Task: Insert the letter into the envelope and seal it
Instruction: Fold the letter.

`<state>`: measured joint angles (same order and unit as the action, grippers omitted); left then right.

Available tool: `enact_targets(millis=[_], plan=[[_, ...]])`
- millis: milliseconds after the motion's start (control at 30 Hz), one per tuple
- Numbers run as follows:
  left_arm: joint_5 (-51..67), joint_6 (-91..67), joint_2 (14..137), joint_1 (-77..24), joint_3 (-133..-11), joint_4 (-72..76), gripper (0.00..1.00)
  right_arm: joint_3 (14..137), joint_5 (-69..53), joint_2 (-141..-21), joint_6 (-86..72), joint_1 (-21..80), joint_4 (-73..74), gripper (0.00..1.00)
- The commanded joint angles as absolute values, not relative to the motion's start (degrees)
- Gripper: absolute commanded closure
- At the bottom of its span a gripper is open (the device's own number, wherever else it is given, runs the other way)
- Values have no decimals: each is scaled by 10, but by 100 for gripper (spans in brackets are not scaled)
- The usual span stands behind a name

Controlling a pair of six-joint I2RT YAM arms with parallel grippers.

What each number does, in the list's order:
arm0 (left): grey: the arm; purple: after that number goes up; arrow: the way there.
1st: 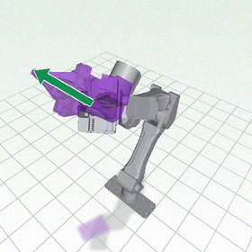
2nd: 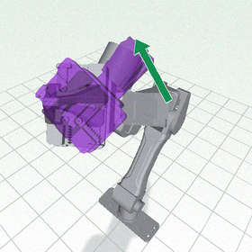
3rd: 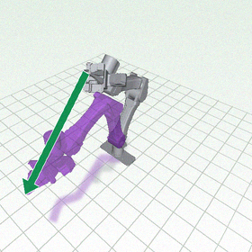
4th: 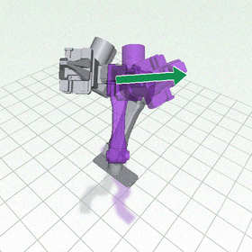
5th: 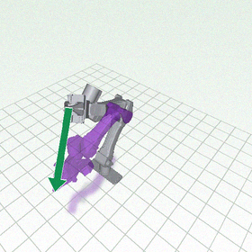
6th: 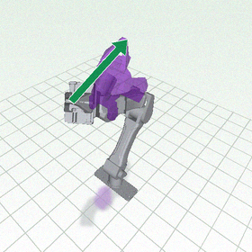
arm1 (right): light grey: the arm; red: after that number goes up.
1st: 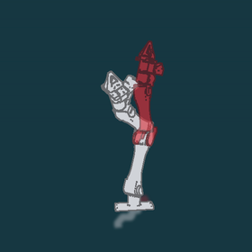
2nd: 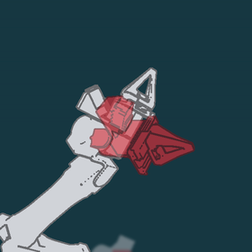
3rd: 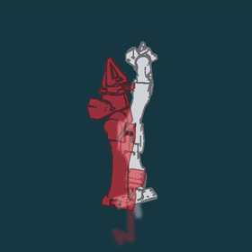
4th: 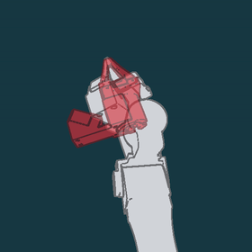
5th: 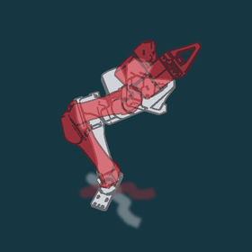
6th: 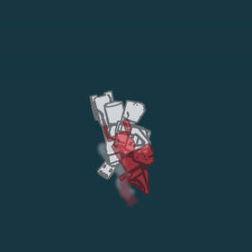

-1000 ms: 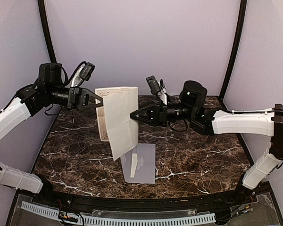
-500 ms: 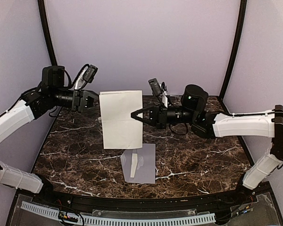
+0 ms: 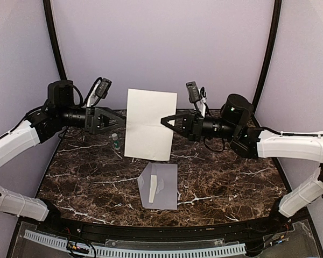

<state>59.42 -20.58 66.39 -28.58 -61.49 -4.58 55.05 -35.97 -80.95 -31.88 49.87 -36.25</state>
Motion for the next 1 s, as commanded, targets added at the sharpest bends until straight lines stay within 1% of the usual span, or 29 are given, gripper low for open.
enact_targets(millis=[0,67,133,167,200,233,267,367,400,467,633,700,733,767,800,833,867,900,933,967], plan=[[570,-185,686,-317,-613,-44,3,549,-358,-797,-310,497,-367,100],[567,-186,694,-329,-614,-38,5,548,-356,-795,-309,497,-365,100],[570,-192,697,-333,-614,-27,16,548,-352,-793,-308,496,-362,100],[574,-194,699,-334,-612,-20,27,548,-350,-793,-308,497,-361,100],[581,-199,700,-335,-611,-16,36,548,-348,-792,-308,497,-360,100],[584,-205,700,-335,-608,-8,40,548,-345,-791,-308,497,-358,100],[589,-208,700,-335,-606,-3,46,548,-342,-791,-308,497,-358,100],[599,-222,700,-336,-598,19,57,548,-335,-789,-311,496,-359,100],[602,-224,700,-337,-596,24,63,548,-331,-788,-312,497,-359,100],[604,-228,699,-338,-592,30,66,546,-323,-786,-317,497,-362,100],[609,-245,705,-341,-579,55,67,542,-327,-782,-332,496,-381,100],[613,-253,707,-344,-576,68,72,544,-330,-784,-334,496,-383,100],[614,-255,708,-346,-575,76,77,544,-329,-784,-335,496,-383,100],[614,-259,708,-346,-574,79,80,543,-328,-785,-335,496,-382,100],[614,-260,708,-346,-573,85,85,543,-327,-785,-335,495,-380,100],[613,-263,707,-346,-573,87,89,543,-325,-784,-335,495,-379,100],[613,-263,707,-347,-572,91,97,543,-322,-784,-335,495,-375,100],[613,-264,707,-347,-571,93,100,543,-320,-784,-335,493,-369,100],[613,-264,706,-346,-570,94,100,545,-317,-781,-332,490,-357,94],[611,-262,706,-346,-569,93,100,551,-308,-775,-326,486,-332,72]])
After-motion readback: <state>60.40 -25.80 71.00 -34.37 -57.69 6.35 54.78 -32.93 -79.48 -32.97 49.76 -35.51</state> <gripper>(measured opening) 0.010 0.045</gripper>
